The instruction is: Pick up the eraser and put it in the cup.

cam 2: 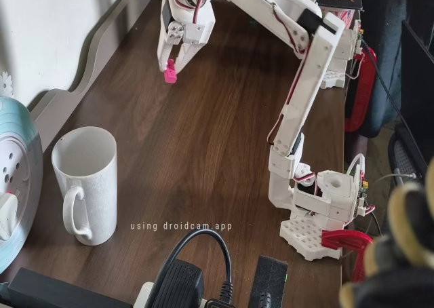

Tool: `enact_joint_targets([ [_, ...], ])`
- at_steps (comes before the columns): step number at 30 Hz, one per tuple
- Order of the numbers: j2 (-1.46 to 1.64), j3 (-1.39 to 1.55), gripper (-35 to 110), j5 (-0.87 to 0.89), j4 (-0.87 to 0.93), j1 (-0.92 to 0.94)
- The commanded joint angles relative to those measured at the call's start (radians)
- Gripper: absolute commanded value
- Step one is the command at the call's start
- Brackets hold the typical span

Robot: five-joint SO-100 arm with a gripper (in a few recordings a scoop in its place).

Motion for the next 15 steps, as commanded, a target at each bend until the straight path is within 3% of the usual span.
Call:
enact_joint_targets([
  [1, 0.044, -0.003, 0, -0.152, -0.17, -0.095],
  [6, -0.046, -0.008, 0, -0.365, -0.575, -0.206],
  [15, -0.156, -0.008, 0, -0.39, -0.666, -0.298],
])
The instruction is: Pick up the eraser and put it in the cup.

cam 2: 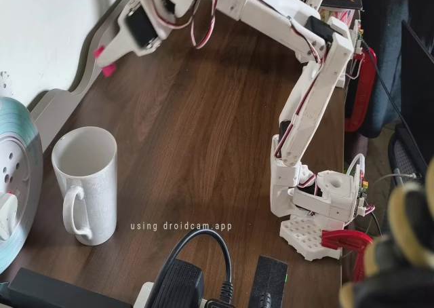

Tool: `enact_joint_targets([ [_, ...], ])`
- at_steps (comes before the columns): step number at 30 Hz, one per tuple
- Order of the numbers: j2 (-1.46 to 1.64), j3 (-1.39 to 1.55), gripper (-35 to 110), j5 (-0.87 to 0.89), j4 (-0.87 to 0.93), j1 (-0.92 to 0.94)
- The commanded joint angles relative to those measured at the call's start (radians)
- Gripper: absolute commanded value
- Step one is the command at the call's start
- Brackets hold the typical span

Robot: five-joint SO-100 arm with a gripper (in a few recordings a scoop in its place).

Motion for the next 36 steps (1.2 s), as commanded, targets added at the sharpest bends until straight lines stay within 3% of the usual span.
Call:
enact_joint_targets([
  [1, -0.006, -0.009, 0, 0.031, -0.071, -0.031],
  [26, -0.295, -0.009, 0, 0.301, -0.012, 0.018],
  [28, -0.276, -0.009, 21, 0.275, -0.012, 0.017],
  [31, -0.255, -0.009, 24, 0.247, -0.012, 0.012],
  [35, -0.227, -0.008, 24, 0.253, -0.002, 0.012],
  [36, -0.209, -0.008, 14, 0.261, 0.005, 0.011],
])
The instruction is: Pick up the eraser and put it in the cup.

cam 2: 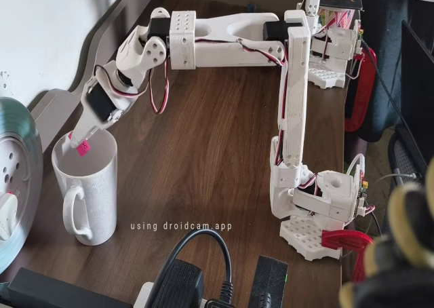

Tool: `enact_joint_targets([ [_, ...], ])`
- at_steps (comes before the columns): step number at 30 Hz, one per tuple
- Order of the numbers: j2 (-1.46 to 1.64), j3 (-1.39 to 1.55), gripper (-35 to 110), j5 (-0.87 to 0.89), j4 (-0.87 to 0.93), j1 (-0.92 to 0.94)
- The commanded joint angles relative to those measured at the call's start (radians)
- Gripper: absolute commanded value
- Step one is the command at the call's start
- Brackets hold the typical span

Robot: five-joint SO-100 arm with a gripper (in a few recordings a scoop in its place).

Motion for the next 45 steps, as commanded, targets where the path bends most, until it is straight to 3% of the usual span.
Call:
enact_joint_targets([
  [1, 0.101, -0.006, 8, 0.009, 0.023, -0.008],
  [3, 0.158, -0.006, 0, 0.054, 0.037, -0.014],
  [9, 0.44, 0.044, 0, 0.12, 0.218, -0.048],
  [13, 0.813, 0.436, 0, 0.015, 0.141, -0.055],
  [16, 1.272, 0.861, 0, -0.109, 0.066, -0.051],
  [22, 1.707, 1.126, 0, -0.184, 0.261, 0.12],
  [28, 1.73, 1.282, 0, -0.25, 0.365, 0.348],
  [37, 1.712, 1.612, 0, -0.451, 0.35, 0.634],
  [40, 1.723, 1.611, 0, -0.356, 0.509, 0.534],
  [45, 1.723, 1.611, 0, -0.411, 0.591, 0.396],
])
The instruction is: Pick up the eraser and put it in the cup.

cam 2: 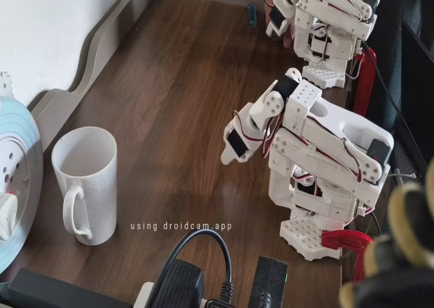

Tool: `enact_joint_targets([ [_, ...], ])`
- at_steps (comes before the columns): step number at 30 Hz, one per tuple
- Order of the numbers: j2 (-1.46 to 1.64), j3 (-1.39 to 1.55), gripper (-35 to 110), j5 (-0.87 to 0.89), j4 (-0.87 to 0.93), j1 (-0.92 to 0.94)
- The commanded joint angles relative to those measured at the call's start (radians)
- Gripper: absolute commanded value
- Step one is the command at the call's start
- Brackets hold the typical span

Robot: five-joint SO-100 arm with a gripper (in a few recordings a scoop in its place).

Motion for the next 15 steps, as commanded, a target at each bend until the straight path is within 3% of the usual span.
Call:
enact_joint_targets([
  [1, 0.02, 0.011, 0, -0.064, 0.089, 0.0],
  [5, 0.02, 0.011, 0, 0.035, 0.074, 0.008],
  [15, 0.02, 0.011, 2, -0.021, 0.081, 0.009],
])
